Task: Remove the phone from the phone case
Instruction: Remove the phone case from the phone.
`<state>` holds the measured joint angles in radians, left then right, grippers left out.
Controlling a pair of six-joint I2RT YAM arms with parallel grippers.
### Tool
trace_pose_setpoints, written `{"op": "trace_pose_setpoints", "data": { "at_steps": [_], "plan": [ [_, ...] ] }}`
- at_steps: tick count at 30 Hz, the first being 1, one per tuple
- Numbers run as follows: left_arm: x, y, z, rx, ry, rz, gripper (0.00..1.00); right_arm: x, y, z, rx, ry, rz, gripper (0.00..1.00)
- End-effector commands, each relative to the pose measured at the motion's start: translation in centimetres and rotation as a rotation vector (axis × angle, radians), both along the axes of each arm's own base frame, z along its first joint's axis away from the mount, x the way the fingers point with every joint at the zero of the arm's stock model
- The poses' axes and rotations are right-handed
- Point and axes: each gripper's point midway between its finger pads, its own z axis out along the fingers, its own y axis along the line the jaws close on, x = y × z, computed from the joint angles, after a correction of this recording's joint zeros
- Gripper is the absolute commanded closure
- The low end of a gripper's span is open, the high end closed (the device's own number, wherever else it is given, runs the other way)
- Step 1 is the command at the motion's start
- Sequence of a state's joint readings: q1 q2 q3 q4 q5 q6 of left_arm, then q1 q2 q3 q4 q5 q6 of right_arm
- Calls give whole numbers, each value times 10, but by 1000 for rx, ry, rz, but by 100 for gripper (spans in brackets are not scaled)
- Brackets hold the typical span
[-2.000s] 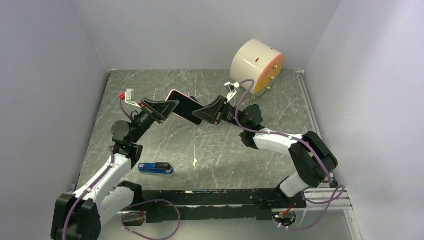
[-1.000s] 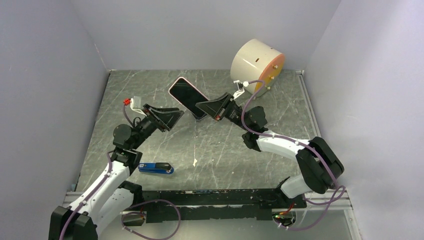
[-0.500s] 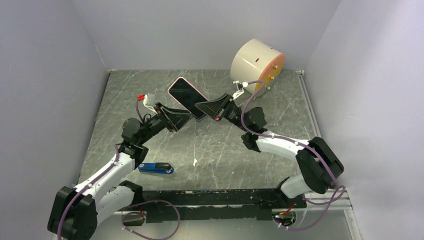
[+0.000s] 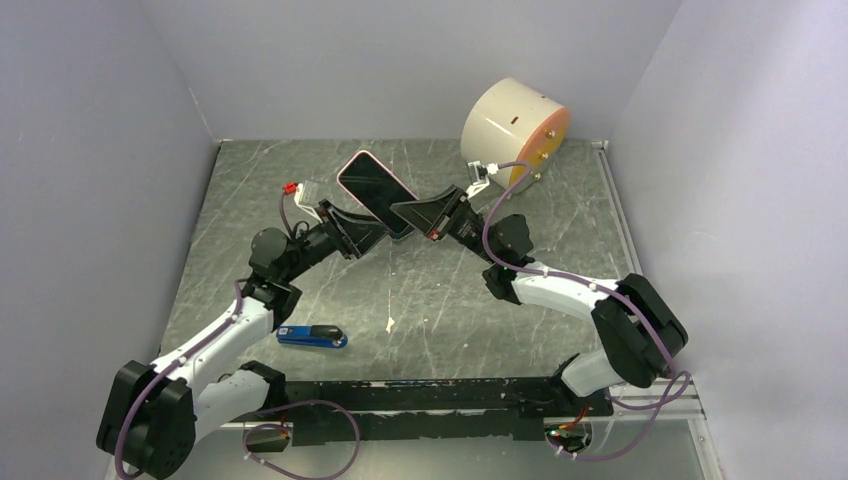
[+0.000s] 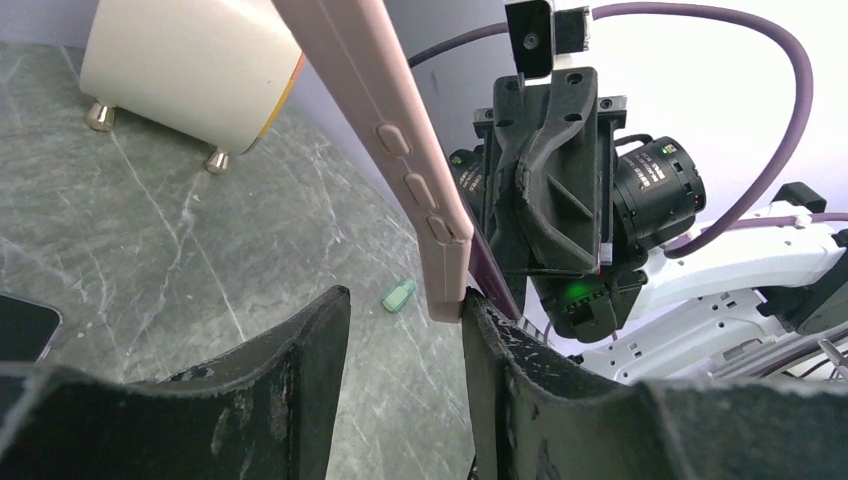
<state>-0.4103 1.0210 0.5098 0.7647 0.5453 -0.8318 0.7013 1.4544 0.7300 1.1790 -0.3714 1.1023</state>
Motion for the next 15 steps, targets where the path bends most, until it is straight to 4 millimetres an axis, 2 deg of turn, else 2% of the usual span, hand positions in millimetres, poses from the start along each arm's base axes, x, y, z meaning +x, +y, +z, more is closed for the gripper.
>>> {"op": "trace_pose_setpoints", "data": {
  "at_steps": [1, 11, 15],
  "plan": [
    [7, 0, 19, -4, -55, 31, 51, -20, -10, 50, 121, -133, 21, 100],
    [15, 1, 9, 13, -4, 64, 52, -25, -13, 54, 124, -150, 20, 100],
    [15, 0, 16, -23, -11, 62, 53, -27, -9, 52, 119, -153, 38, 100]
  ]
}}
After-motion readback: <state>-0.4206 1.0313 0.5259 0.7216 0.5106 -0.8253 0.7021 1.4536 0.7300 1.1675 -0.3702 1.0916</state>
